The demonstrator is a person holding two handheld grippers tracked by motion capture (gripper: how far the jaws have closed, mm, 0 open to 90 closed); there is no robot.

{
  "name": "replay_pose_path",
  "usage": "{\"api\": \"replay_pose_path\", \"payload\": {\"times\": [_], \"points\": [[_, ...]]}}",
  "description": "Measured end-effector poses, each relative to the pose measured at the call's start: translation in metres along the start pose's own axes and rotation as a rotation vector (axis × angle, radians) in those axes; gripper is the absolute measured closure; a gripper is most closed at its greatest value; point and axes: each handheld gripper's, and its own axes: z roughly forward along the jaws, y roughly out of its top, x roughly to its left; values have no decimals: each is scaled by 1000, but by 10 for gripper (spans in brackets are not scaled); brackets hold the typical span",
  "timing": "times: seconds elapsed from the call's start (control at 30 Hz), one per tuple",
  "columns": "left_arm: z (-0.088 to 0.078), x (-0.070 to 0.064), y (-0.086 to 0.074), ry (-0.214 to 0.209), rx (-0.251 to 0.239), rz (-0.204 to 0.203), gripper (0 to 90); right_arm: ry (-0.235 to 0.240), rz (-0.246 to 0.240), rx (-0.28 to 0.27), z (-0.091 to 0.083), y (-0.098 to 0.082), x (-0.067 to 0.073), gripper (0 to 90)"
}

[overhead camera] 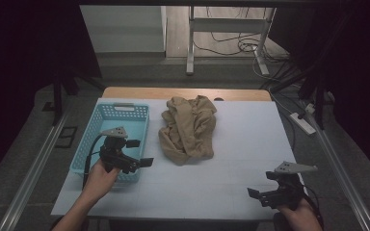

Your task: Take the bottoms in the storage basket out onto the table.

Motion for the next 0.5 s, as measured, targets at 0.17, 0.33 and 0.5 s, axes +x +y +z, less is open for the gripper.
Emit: {"api": "replay_pose_path", "payload": {"times": [0.17, 0.33, 0.5], "points": [[-5, 2, -6, -12, -17, -13, 0, 0, -2, 1, 0, 0, 0, 12], [-10, 2, -11, -8, -23, -14, 0, 0, -3, 3, 0, 0, 0, 12], [-14, 1, -16, -8, -29, -19, 0, 0, -5, 7, 1, 0, 0, 12]]}}
